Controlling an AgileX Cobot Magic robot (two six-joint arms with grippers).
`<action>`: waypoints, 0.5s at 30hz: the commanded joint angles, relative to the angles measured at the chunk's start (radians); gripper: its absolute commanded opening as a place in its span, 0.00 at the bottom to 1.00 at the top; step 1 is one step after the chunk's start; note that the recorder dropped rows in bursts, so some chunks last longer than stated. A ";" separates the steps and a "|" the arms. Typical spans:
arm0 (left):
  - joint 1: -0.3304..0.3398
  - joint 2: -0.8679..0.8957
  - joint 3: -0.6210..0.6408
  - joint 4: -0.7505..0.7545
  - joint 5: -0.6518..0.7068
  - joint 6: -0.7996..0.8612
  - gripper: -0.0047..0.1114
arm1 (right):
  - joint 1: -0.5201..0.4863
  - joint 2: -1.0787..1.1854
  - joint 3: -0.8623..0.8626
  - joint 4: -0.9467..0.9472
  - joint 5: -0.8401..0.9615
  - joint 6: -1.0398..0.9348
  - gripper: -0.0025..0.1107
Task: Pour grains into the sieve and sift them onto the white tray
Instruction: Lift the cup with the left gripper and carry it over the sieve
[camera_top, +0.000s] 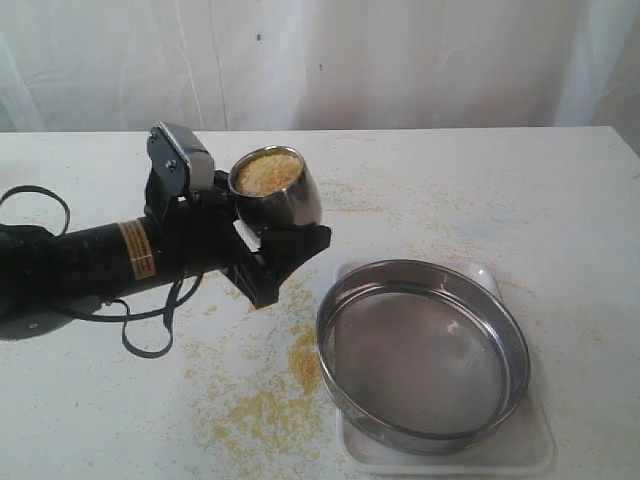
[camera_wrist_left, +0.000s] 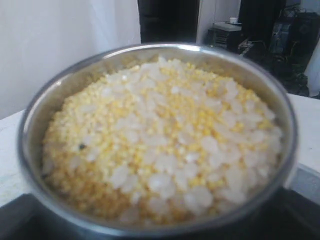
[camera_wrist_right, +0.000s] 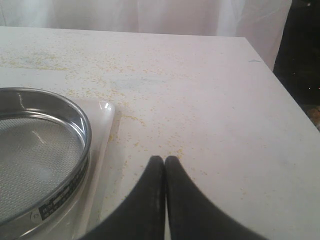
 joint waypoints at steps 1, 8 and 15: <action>-0.127 -0.017 0.000 -0.090 0.036 -0.002 0.04 | 0.008 -0.003 0.001 -0.003 -0.004 -0.008 0.02; -0.246 -0.017 0.000 -0.211 0.075 0.084 0.04 | 0.008 -0.003 0.001 -0.003 -0.004 -0.008 0.02; -0.248 -0.017 0.000 -0.234 0.104 0.145 0.04 | 0.008 -0.003 0.001 -0.003 -0.004 -0.008 0.02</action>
